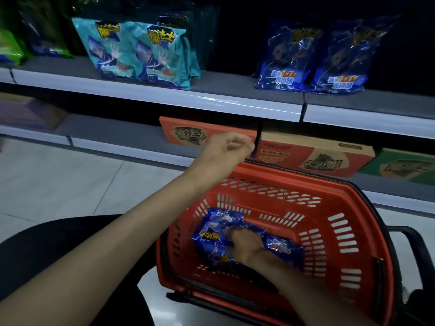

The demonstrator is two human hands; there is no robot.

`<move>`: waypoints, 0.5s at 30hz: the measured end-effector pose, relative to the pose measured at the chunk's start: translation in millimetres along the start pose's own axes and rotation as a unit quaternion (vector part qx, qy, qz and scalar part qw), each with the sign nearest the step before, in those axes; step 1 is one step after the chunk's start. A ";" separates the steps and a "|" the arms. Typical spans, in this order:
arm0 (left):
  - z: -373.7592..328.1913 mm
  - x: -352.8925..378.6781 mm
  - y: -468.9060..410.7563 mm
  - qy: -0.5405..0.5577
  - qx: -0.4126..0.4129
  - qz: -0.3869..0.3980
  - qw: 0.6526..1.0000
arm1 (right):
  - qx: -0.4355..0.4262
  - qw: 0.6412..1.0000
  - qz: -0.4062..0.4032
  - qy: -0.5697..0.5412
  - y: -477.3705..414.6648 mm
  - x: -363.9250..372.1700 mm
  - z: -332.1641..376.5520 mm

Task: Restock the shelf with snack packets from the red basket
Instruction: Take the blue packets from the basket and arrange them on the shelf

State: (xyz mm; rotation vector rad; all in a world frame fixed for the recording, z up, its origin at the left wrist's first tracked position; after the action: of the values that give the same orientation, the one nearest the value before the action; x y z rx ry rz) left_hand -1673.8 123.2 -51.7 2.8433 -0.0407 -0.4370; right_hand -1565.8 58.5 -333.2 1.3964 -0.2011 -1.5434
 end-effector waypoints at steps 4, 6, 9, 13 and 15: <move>0.1 -6.6 -6.9 0.005 -0.007 -0.003 1.000 | 0.002 0.998 -0.001 0.056 -22.9 4.5 16.3; -0.5 -9.4 -9.0 0.012 -0.011 -0.002 1.000 | 0.001 0.997 0.009 0.082 -30.9 9.0 20.5; -0.9 -11.4 -10.1 0.020 -0.014 0.006 1.000 | -0.003 0.995 0.015 0.102 -37.0 13.9 23.1; -0.9 -12.3 -10.8 0.022 -0.014 0.007 1.000 | -0.020 0.993 -0.012 0.115 -36.2 13.7 24.2; -0.8 -11.3 -10.8 0.024 -0.015 0.007 1.000 | -0.029 0.993 -0.034 0.113 -32.3 9.5 25.1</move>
State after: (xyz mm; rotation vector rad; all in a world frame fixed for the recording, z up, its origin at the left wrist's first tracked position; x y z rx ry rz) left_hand -1684.5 134.6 -50.5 2.8202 -0.0451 -0.3638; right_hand -1602.3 55.2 -353.6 1.5323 0.0291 -1.4197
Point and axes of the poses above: each hand's wrist, its own y-axis away from the middle knuckle, its own x-axis out of the palm, z = x × y, the point moved 10 cm from there along -y, towards the middle knuckle, and after that the axes turned 10 degrees about z, right-handed, at the moved point
